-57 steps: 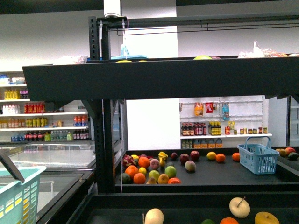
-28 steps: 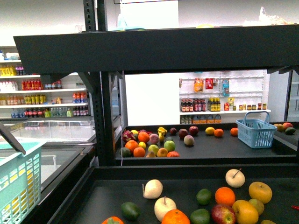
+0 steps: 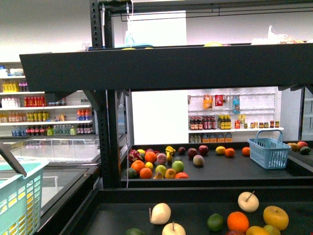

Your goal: Pick lemon from shelf

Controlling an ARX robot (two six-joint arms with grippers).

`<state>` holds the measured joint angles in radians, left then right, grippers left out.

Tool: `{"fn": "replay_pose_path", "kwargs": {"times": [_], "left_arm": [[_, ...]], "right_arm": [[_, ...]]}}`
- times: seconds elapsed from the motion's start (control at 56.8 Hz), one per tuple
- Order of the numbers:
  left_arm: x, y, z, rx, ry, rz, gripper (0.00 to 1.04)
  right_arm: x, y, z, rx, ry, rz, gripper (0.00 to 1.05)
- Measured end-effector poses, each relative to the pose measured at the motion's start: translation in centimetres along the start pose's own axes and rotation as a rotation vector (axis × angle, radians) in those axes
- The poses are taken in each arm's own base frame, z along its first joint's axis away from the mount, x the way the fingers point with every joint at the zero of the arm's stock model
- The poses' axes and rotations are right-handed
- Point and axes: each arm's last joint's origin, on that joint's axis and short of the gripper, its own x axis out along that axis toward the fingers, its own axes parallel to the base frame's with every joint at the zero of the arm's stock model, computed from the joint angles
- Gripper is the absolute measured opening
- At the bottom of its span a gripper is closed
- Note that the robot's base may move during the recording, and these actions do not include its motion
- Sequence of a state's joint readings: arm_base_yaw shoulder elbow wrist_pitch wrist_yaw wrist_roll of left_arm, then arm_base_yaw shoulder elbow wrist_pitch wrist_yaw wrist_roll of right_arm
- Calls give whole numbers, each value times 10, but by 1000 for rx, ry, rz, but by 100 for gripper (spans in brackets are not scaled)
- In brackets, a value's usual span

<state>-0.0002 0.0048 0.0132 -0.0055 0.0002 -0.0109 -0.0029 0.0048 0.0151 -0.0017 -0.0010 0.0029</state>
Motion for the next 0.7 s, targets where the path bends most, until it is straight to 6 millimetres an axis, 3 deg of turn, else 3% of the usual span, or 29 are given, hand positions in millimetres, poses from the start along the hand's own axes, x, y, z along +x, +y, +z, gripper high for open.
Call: {"fn": "replay_pose_path", "kwargs": {"times": [0.158,0.704], "left_arm": [[0,0,0,0,0,0,98],[0,0,0,1,0,0,97]], "right_arm": [[0,0,0,0,0,0,102],[0,0,0,0,0,0,102]]}}
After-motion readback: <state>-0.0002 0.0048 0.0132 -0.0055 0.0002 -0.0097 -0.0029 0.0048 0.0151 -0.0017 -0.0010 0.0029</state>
